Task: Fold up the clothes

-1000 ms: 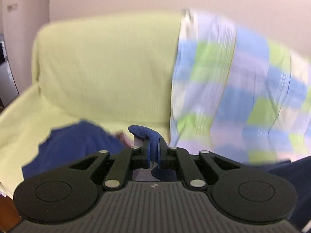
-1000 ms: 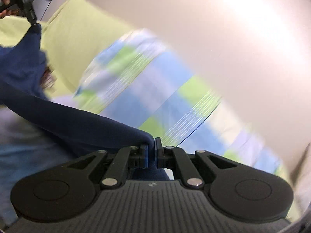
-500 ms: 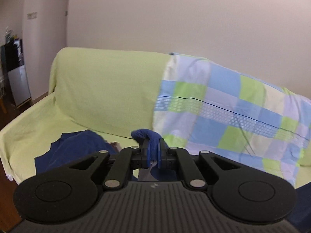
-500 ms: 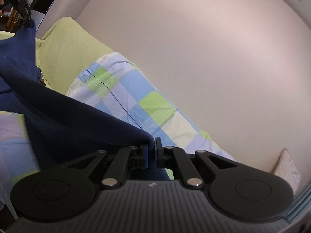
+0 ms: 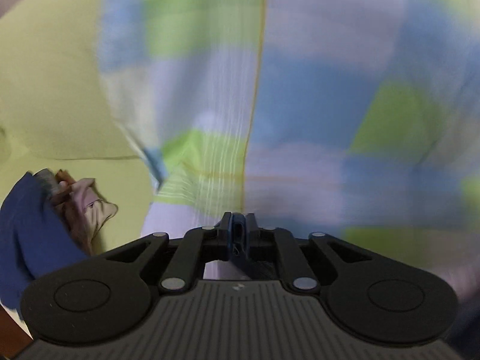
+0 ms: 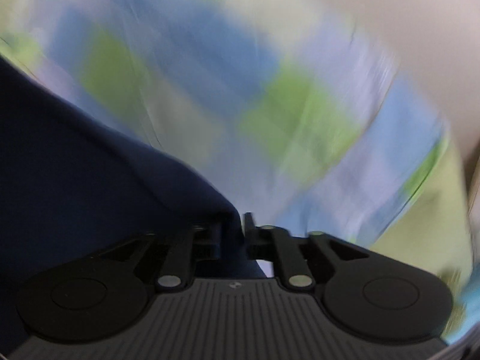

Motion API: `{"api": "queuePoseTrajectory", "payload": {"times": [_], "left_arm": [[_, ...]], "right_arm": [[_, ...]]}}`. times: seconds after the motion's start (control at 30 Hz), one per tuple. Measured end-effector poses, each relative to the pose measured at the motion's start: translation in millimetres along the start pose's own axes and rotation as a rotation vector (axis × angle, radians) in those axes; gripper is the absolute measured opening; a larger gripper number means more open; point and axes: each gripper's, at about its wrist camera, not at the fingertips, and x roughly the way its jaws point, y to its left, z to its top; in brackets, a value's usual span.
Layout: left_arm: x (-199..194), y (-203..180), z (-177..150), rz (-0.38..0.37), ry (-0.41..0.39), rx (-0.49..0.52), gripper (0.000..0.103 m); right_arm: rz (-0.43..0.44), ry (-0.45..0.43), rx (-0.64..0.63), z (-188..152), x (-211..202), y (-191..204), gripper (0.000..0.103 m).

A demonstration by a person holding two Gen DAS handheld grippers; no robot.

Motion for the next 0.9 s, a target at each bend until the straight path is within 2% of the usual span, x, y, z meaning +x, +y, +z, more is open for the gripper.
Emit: {"api": "queuePoseTrajectory", "payload": {"times": [0.03, 0.07, 0.1, 0.13, 0.17, 0.23, 0.37, 0.47, 0.53, 0.67, 0.83, 0.9], "left_arm": [[19.5, -9.0, 3.2, 0.067, 0.013, 0.041, 0.007], [24.4, -11.1, 2.6, 0.072, 0.012, 0.054, 0.008], [23.5, -10.9, -0.4, 0.061, 0.009, 0.056, 0.013], [19.3, -9.0, -7.6, 0.042, 0.0, 0.061, 0.018], [11.5, -5.3, -20.5, 0.019, -0.011, 0.071, 0.018], [-5.2, 0.3, -50.7, 0.003, 0.005, 0.097, 0.018], [-34.5, 5.8, -108.6, -0.056, 0.065, 0.124, 0.018], [-58.3, 8.9, -159.8, -0.069, 0.107, 0.081, 0.035], [-70.9, 11.7, -194.3, -0.061, 0.132, 0.017, 0.037], [-90.2, 11.5, -260.7, -0.052, 0.166, -0.128, 0.037], [-89.5, -7.3, -293.9, -0.11, 0.182, -0.162, 0.037], [-88.5, -20.3, -302.2, -0.127, 0.19, -0.135, 0.037]], "right_arm": [[0.007, 0.029, 0.025, 2.1, 16.5, 1.9, 0.041], [0.03, 0.058, 0.087, -5.7, 34.1, -2.5, 0.042], [0.053, 0.048, 0.143, -17.6, 35.9, -5.6, 0.043], [0.069, 0.036, 0.183, -32.7, 32.4, -6.1, 0.049], [0.086, 0.033, 0.205, -47.7, 27.1, -4.9, 0.054], [0.149, 0.046, 0.247, -83.7, 11.9, -0.2, 0.057], [0.254, 0.12, 0.35, -149.0, -24.4, 7.4, 0.058], [0.307, 0.167, 0.415, -205.4, -53.8, 17.0, 0.061], [0.335, 0.192, 0.412, -233.6, -60.1, 21.2, 0.063], [0.382, 0.186, 0.348, -265.2, -73.2, 37.2, 0.064], [0.438, 0.155, 0.33, -296.1, -86.8, 46.9, 0.064], [0.448, 0.146, 0.314, -303.0, -90.2, 49.2, 0.064]]}}
